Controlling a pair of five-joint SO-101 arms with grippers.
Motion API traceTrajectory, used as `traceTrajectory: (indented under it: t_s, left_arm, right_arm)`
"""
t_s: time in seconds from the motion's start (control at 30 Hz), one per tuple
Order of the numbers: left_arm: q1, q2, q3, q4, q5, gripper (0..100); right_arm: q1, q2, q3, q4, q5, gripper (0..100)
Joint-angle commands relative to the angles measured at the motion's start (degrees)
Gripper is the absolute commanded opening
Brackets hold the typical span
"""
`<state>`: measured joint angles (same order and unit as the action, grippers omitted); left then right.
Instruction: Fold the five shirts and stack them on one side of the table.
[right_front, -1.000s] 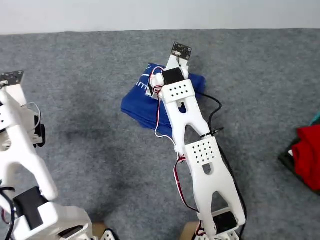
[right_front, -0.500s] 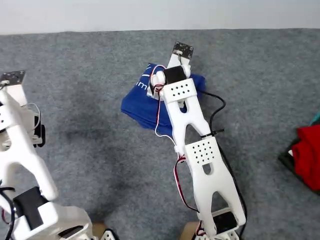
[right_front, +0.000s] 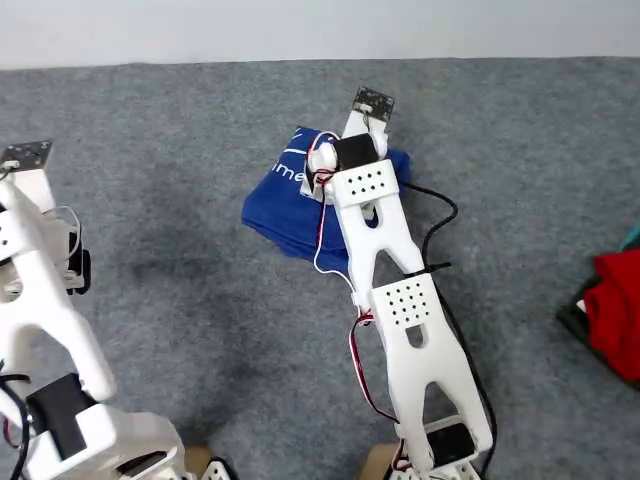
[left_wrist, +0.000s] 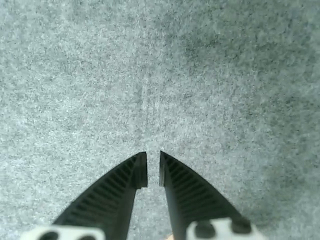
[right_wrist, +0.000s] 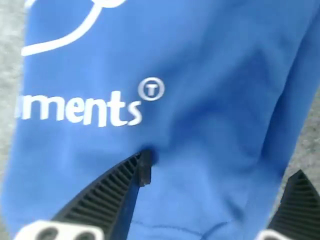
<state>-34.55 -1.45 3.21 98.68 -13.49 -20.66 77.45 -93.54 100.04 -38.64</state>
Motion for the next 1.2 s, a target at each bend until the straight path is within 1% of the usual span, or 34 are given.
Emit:
traceTrajectory:
  t_s: [0.0, 0.17, 0.33, 0.4, 0.53, 0.6, 0.73, 0.87, 1.07, 1.17]
  left_arm:
    - [0.0, -1.9, -2.2, -0.7, -0.4, 5]
    - [0.1, -1.9, -2.2, -0.7, -0.4, 5]
    - [0.1, -1.9, -2.2, -0.7, -0.4, 5]
    - [0.1, -1.9, -2.2, -0.7, -0.4, 5]
    - [0.1, -1.9, -2.2, -0.7, -0.2, 5]
    - [0.1, -1.9, -2.2, -0.7, -0.2, 5]
    - [0.1, -1.9, -2.2, -0.7, -0.2, 5]
    - [0.1, -1.9, -2.2, -0.7, -0.2, 5]
    - [0.1, -1.9, -2.2, -0.7, -0.1, 5]
    - [0.1, -1.9, -2.2, -0.4, -0.1, 5]
  right_arm:
    - [1.9, 1.0, -2.5, -1.6, -0.2, 40.7]
    - [2.2, 4.4, -2.5, -5.7, 1.4, 40.6]
    - [2.1, 5.4, -2.5, -7.8, 1.3, 39.8]
    - [2.1, 5.5, -2.5, -7.8, 1.4, 34.7]
    - [2.2, 5.5, -2.5, -7.8, 1.6, 18.3]
    - [2.2, 5.5, -2.5, -7.8, 3.5, 11.0]
    - [2.7, 5.1, -2.6, -7.8, 6.0, 0.9]
    - [4.3, 3.6, -2.9, -7.3, 9.9, 0.9]
    - [8.8, -2.3, -2.8, -7.2, 11.0, 0.9]
    - [11.0, -5.5, -2.8, -5.9, 13.5, 0.9]
